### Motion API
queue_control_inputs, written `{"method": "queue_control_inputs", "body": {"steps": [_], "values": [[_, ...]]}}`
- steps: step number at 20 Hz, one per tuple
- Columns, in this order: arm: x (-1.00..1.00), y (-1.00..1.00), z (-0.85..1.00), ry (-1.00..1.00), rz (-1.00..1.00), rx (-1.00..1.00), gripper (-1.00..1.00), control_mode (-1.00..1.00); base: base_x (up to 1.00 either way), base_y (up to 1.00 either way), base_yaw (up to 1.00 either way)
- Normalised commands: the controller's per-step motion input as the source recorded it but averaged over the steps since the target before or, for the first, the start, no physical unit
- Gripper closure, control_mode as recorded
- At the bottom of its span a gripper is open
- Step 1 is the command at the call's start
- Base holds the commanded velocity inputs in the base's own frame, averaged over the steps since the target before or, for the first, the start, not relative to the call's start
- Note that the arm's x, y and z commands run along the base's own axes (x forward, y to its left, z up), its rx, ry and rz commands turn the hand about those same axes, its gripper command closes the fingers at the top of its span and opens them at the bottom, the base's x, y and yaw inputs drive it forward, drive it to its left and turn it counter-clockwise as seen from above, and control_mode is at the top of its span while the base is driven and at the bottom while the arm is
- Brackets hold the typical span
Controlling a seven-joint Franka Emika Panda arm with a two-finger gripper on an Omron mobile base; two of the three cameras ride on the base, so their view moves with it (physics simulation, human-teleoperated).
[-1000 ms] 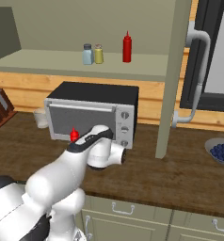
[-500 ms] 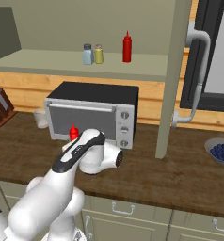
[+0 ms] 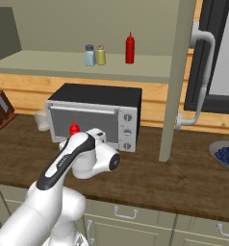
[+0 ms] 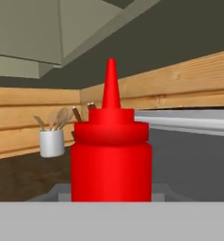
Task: Put the shaker and condiment bottle from the counter next to their counterparts in the cabinet.
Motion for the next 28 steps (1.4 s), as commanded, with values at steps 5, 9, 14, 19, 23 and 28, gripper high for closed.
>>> {"method": "queue_control_inputs", "body": {"steps": [5,9,14,19,23,28], "values": [[0.00,0.00,0.27,0.00,-0.08,0.00,1.00,-1.00,0.00,0.00,0.00],[0.00,-0.02,0.31,0.00,-0.07,0.00,1.00,-1.00,0.00,0.00,0.00],[0.00,-0.06,0.34,-0.03,-0.05,0.00,1.00,-1.00,0.00,0.00,0.00],[-0.03,-0.16,0.35,-0.04,-0.03,0.00,1.00,-1.00,0.00,0.00,0.00],[-0.02,-0.19,0.40,-0.01,-0.01,0.00,1.00,-1.00,0.00,0.00,0.00],[-0.02,-0.19,0.40,0.00,-0.01,0.00,1.00,-1.00,0.00,0.00,0.00]]}}
